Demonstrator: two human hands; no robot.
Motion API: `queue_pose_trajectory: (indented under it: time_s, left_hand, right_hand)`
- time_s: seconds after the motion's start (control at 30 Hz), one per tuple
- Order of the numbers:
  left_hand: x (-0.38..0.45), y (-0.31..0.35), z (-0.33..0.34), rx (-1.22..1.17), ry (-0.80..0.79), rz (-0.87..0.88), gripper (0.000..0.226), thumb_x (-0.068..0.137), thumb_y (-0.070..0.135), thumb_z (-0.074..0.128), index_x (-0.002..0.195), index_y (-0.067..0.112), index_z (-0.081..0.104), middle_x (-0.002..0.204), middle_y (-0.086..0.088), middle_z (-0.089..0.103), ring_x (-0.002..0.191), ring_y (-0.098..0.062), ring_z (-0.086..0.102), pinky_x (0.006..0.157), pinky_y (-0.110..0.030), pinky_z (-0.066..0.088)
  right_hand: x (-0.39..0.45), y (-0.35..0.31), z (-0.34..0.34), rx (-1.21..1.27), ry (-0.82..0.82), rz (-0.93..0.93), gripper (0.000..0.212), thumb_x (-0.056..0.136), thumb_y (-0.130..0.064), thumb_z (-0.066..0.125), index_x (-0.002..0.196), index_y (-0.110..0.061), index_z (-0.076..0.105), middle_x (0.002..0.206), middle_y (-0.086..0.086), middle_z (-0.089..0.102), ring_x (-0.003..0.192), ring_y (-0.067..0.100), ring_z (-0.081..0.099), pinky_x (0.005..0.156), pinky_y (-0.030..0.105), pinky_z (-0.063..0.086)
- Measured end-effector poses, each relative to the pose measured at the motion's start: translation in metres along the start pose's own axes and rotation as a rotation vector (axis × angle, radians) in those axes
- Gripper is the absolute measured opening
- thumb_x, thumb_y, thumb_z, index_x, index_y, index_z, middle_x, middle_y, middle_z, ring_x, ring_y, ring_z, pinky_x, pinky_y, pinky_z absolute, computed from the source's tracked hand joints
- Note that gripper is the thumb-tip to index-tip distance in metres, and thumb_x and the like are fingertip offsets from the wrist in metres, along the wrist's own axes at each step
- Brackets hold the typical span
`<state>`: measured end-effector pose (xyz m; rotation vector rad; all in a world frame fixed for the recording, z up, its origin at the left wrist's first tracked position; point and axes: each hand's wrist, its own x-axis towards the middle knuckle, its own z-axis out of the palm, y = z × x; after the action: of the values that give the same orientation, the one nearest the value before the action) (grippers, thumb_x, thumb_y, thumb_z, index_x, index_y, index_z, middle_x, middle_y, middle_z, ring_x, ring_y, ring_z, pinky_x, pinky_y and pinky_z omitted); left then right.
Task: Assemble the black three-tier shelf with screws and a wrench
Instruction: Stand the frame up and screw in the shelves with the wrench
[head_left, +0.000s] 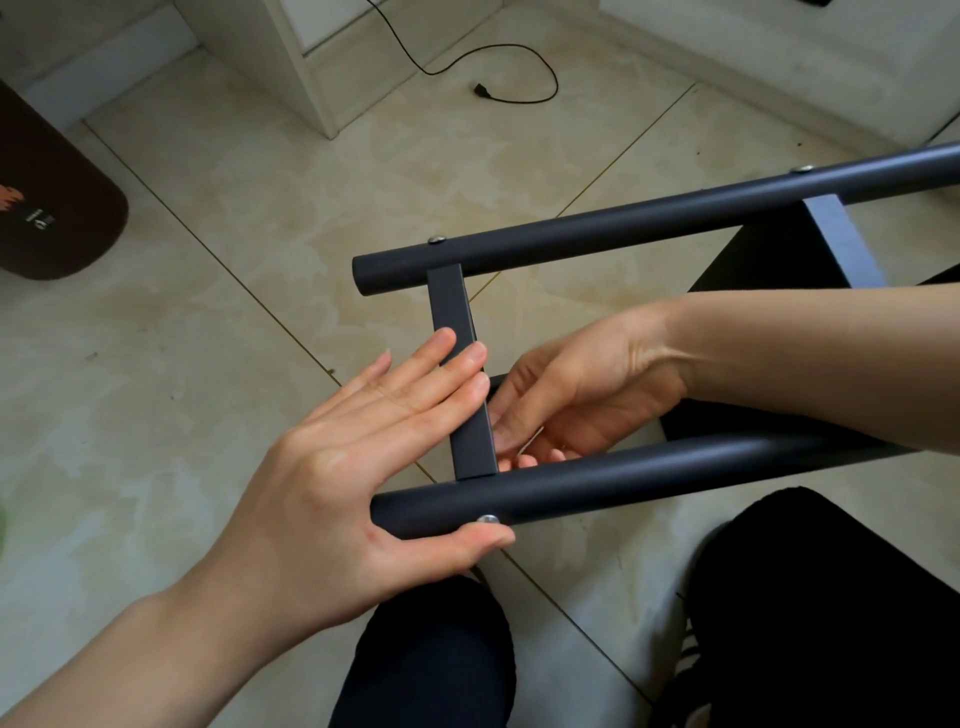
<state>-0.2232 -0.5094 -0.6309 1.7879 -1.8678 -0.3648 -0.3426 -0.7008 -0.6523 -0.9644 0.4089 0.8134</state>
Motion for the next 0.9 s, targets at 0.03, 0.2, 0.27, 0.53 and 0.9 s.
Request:
queue_pose_trajectory:
  time_s: [0.03, 0.2, 0.27, 0.53, 0.9]
  left_hand:
    - [-0.0002, 0.0001, -0.0001, 0.001, 0.0, 0.001, 0.076, 0.078, 0.052, 0.072, 0.136, 0.006, 0.056, 0.148, -0.003, 0.051, 0.143, -0.016, 0.043, 0.116, -0.049, 0.038]
    - [0.0006, -0.0001, 0.0005, 0.002, 0.002, 0.002, 0.076, 0.079, 0.052, 0.072, 0.137, 0.006, 0.055, 0.148, -0.003, 0.051, 0.143, -0.016, 0.042, 0.116, -0.047, 0.037]
    - [0.0013, 0.0001, 0.0012, -0.002, 0.004, 0.004, 0.075, 0.078, 0.051, 0.073, 0.136, 0.006, 0.056, 0.148, -0.002, 0.051, 0.143, -0.016, 0.043, 0.116, -0.047, 0.038]
    - [0.0004, -0.0004, 0.001, -0.007, 0.007, 0.006, 0.075, 0.078, 0.051, 0.073, 0.136, 0.007, 0.056, 0.148, -0.002, 0.05, 0.144, -0.016, 0.042, 0.116, -0.047, 0.038]
    - [0.0004, -0.0006, 0.0016, -0.003, 0.012, 0.014, 0.075, 0.079, 0.051, 0.072, 0.136, 0.005, 0.056, 0.148, -0.002, 0.051, 0.143, -0.016, 0.043, 0.117, -0.045, 0.037]
  right_hand:
    - [0.0001, -0.0005, 0.0006, -0.01, 0.0, 0.004, 0.013, 0.093, -0.011, 0.052, 0.091, -0.006, 0.064, 0.072, 0.0, 0.063, 0.061, 0.005, 0.058, 0.06, 0.015, 0.05]
    - [0.0051, 0.0022, 0.0013, -0.007, 0.028, 0.06, 0.018, 0.096, -0.018, 0.053, 0.105, -0.005, 0.062, 0.089, 0.006, 0.063, 0.079, 0.013, 0.061, 0.076, 0.024, 0.054]
    - [0.0061, 0.0028, 0.0013, 0.002, 0.029, 0.047, 0.019, 0.101, -0.017, 0.048, 0.106, -0.004, 0.061, 0.091, 0.007, 0.062, 0.079, 0.014, 0.062, 0.077, 0.025, 0.054]
    - [0.0013, -0.0018, 0.0029, 0.017, 0.005, -0.003, 0.02, 0.098, -0.008, 0.047, 0.087, -0.003, 0.063, 0.067, 0.001, 0.063, 0.056, 0.005, 0.059, 0.057, 0.015, 0.051]
    - [0.0007, -0.0018, 0.0015, 0.026, 0.0, 0.022, 0.013, 0.093, -0.015, 0.055, 0.09, -0.006, 0.064, 0.075, 0.002, 0.06, 0.062, 0.006, 0.057, 0.062, 0.017, 0.053]
